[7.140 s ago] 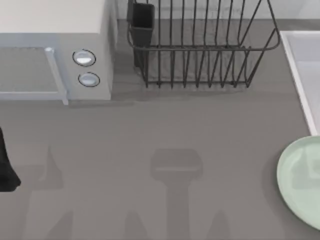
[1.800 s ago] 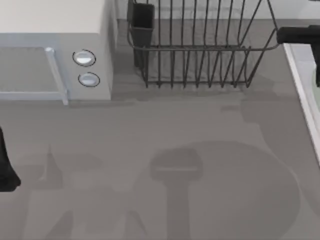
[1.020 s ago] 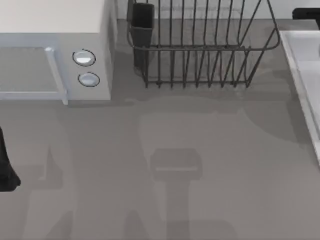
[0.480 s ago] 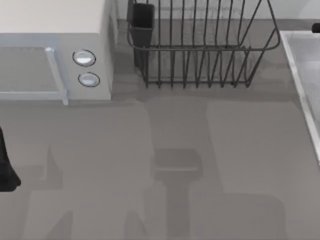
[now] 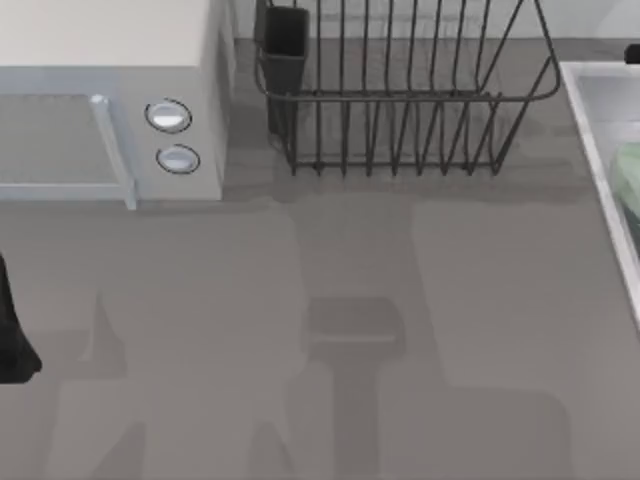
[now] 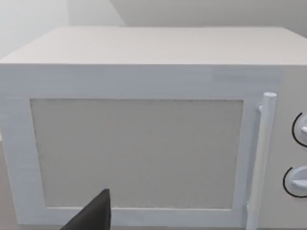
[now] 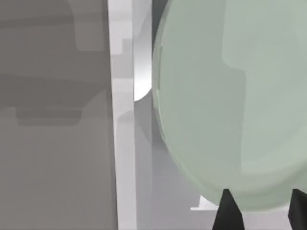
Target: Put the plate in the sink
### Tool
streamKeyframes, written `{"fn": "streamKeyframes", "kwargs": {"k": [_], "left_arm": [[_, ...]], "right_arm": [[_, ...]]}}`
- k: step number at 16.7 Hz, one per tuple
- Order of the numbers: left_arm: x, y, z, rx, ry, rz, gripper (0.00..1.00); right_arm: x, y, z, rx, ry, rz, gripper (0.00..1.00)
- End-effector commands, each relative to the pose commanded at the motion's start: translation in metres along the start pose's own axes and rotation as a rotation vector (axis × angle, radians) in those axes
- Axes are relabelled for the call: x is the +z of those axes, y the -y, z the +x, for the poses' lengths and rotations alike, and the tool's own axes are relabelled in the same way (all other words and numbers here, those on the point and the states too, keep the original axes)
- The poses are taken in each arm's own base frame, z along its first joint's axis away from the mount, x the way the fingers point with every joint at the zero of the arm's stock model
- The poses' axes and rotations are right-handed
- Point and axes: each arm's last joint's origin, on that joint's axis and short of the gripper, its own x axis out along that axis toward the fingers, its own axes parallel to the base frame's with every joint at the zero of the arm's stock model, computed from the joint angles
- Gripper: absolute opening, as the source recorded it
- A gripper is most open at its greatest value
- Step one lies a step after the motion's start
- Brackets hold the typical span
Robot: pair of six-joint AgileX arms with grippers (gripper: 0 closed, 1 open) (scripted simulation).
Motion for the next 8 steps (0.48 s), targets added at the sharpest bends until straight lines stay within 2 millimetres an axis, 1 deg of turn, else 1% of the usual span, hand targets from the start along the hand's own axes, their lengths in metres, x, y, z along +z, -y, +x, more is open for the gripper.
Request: {"fn": "streamKeyframes", "kwargs": {"k": [6, 7, 8], "left_arm": [[0.0, 0.0, 0.0, 0.0, 0.0, 0.0, 1.0], [0.0, 0.0, 0.0, 0.0, 0.0, 0.0, 1.0], [0.0, 0.0, 0.0, 0.0, 0.0, 0.0, 1.0]], "right_arm": [[0.0, 0.0, 0.0, 0.0, 0.0, 0.0, 0.98], [0.0, 0.0, 0.0, 0.0, 0.0, 0.0, 1.0], [0.0, 0.0, 0.0, 0.0, 0.0, 0.0, 1.0]]}}
